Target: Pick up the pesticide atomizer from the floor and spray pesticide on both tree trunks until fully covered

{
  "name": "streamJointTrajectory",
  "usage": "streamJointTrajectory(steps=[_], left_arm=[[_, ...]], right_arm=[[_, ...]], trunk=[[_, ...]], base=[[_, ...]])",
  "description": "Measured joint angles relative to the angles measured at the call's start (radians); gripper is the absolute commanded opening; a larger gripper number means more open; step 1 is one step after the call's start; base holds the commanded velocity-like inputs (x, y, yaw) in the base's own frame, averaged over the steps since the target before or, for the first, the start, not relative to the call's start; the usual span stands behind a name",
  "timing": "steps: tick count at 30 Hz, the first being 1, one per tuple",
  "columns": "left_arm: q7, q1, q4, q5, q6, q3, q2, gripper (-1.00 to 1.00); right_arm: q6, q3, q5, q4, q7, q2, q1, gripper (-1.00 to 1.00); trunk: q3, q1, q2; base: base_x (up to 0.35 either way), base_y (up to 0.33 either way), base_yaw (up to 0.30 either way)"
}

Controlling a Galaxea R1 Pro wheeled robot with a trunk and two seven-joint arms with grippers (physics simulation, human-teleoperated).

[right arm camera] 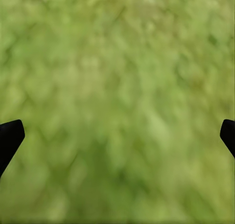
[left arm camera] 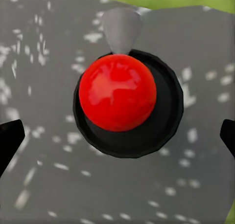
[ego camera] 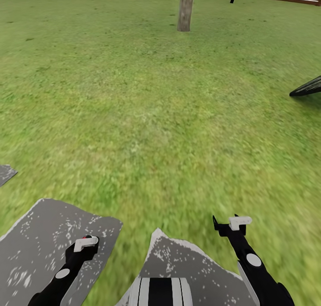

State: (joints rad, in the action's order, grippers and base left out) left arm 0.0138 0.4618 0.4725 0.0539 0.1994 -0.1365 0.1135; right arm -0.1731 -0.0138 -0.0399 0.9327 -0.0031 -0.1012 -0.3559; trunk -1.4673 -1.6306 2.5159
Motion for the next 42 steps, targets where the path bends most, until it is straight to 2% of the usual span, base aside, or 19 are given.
streamJointTrajectory(steps=[24, 30, 40, 41, 42], left_arm=[[0.0, 0.0, 0.0, 0.0, 0.001, 0.0, 0.001, 1.0], [0.0, 0.0, -0.001, -0.002, 0.035, 0.0, 0.0, 1.0], [-0.002, 0.0, -0.003, -0.003, 0.04, 0.001, 0.001, 1.0], [-0.002, 0.0, -0.004, -0.003, 0.036, 0.001, 0.001, -1.0], [-0.002, 0.0, -0.004, -0.003, 0.035, 0.001, 0.001, -1.0]], right_arm=[[0.0, 0.0, 0.0, 0.0, 0.0, 0.0, 0.0, 1.0], [0.0, 0.0, 0.0, 0.0, 0.0, 0.0, 0.0, 1.0], [0.0, 0.0, 0.0, 0.0, 0.0, 0.0, 0.0, 1.0], [0.0, 0.0, 0.0, 0.0, 0.0, 0.0, 0.0, 1.0], [0.0, 0.0, 0.0, 0.0, 0.0, 0.0, 0.0, 1.0]], trunk=[[0.018, 0.0, 0.0], [0.02, 0.0, 0.0], [0.02, 0.0, 0.0], [0.02, 0.0, 0.0], [0.02, 0.0, 0.0]], base=[[0.0, 0.0, 0.0], [0.0, 0.0, 0.0], [0.0, 0.0, 0.0], [0.0, 0.0, 0.0], [0.0, 0.0, 0.0]])
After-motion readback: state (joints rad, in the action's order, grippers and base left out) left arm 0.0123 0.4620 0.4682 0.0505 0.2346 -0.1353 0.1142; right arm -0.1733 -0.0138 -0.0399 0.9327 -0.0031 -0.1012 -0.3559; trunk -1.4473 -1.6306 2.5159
